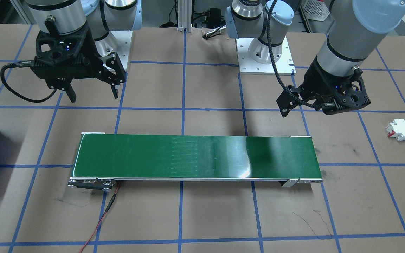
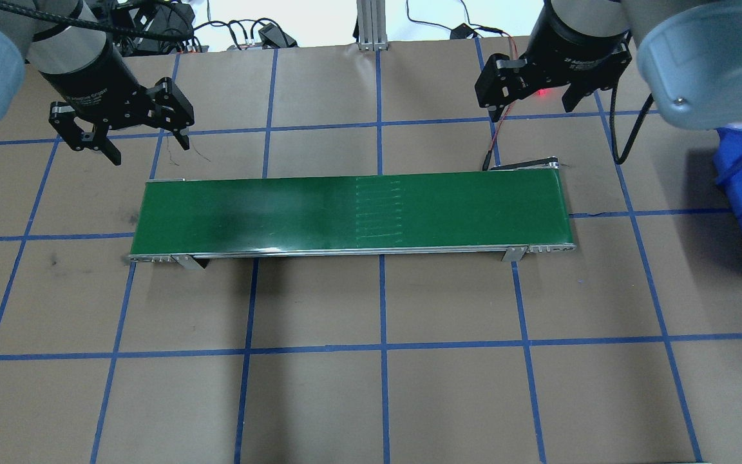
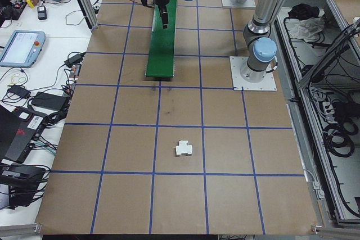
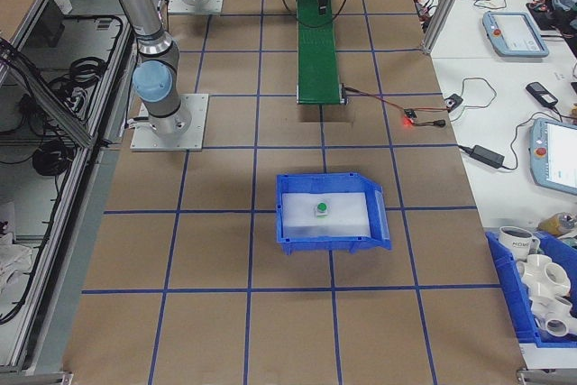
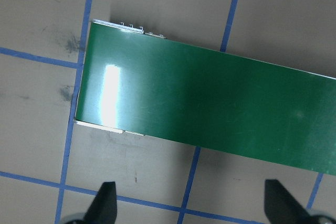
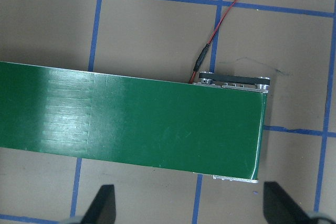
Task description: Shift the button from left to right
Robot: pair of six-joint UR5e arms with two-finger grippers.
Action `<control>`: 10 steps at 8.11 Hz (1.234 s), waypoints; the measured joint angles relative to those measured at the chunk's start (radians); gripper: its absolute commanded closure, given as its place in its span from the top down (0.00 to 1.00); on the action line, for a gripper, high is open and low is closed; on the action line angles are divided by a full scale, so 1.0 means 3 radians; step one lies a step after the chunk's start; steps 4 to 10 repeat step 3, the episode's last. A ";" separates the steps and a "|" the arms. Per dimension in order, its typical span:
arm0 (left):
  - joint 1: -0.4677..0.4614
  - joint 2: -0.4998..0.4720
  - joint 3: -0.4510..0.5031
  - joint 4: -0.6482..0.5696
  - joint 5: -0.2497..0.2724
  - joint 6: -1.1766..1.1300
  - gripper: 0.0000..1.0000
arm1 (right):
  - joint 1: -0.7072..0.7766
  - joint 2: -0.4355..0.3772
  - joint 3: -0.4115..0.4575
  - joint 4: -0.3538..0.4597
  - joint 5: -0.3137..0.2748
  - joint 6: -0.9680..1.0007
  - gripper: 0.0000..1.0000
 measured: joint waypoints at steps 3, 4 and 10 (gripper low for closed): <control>0.0003 0.0008 -0.0008 0.0000 0.0019 0.0006 1.00 | -0.0228 -0.0006 0.0003 0.0005 -0.0087 -0.0037 1.00; 0.0003 0.0008 -0.0008 0.0000 0.0019 0.0006 1.00 | -0.0228 -0.0006 0.0003 0.0005 -0.0087 -0.0037 1.00; 0.0003 0.0008 -0.0008 0.0000 0.0019 0.0006 1.00 | -0.0228 -0.0006 0.0003 0.0005 -0.0087 -0.0037 1.00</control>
